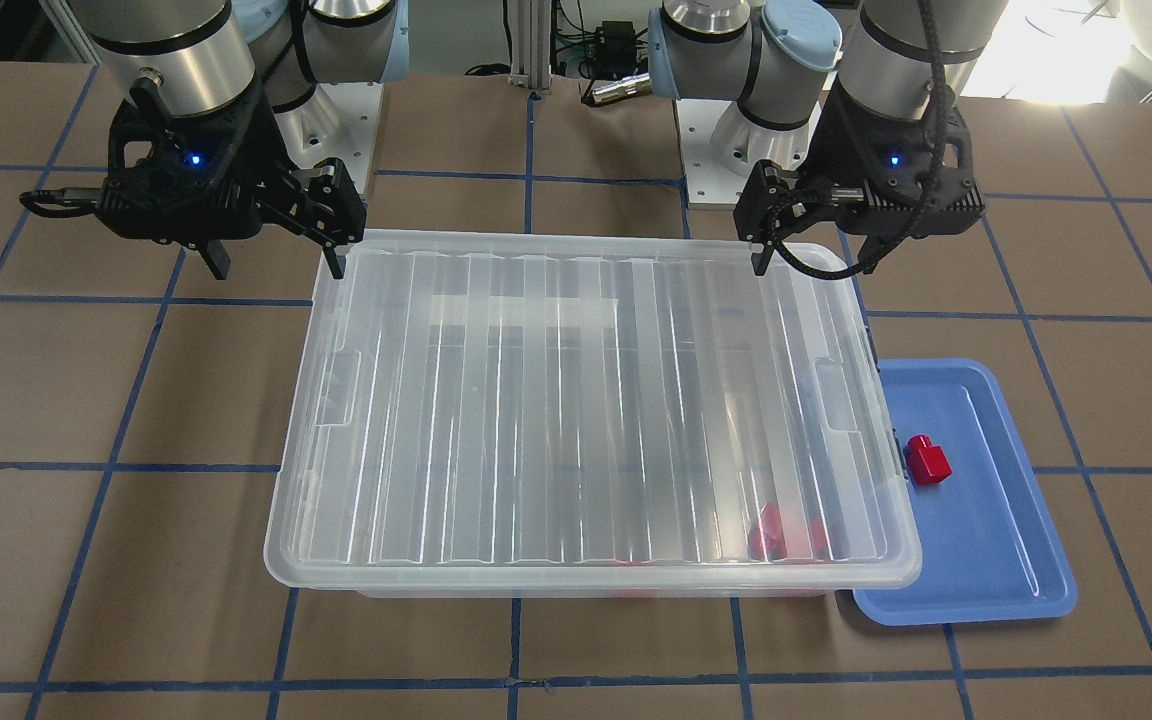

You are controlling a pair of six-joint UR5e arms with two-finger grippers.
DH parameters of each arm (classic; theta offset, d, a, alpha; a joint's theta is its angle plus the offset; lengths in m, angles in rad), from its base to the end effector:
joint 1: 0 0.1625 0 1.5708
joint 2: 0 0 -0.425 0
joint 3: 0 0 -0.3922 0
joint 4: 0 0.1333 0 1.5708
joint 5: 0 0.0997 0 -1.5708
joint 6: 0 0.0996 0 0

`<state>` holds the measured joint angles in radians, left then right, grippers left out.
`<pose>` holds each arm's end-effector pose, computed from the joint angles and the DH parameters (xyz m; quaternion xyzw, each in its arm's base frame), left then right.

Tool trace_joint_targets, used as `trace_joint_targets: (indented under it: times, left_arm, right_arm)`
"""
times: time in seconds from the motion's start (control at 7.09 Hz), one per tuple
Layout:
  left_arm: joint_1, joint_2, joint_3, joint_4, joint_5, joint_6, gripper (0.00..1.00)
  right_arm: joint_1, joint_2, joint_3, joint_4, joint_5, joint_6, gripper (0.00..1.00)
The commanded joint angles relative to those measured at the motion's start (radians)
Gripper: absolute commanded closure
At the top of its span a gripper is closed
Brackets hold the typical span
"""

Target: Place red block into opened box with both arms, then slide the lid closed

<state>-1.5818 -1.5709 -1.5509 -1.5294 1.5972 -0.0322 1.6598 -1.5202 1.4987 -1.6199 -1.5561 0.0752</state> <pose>-0.1361 -0.4963 0.5020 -0.0110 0.9994 -0.0309 0.0125 0.1805 -0.5060 0.5031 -0.0072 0.9993 -0.0346 0.0102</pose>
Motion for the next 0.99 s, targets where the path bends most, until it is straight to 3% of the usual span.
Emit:
trace_joint_targets:
  times: [0.0, 0.42, 0.85]
  left_arm:
    - [0.002, -0.003, -0.003, 0.0, 0.0, 0.0, 0.0]
    - [0.005, -0.005, -0.002, 0.0, -0.006, 0.006, 0.0]
    - [0.064, -0.026, -0.006, 0.002, -0.013, 0.053, 0.0]
  right_arm:
    - [0.0, 0.0, 0.0, -0.003, -0.001, 0.0, 0.0]
    - [-0.008, 0.017, 0.038, -0.009, 0.004, -0.008, 0.0]
    - [-0.028, 0.087, 0.236, -0.283, -0.001, -0.061, 0.0]
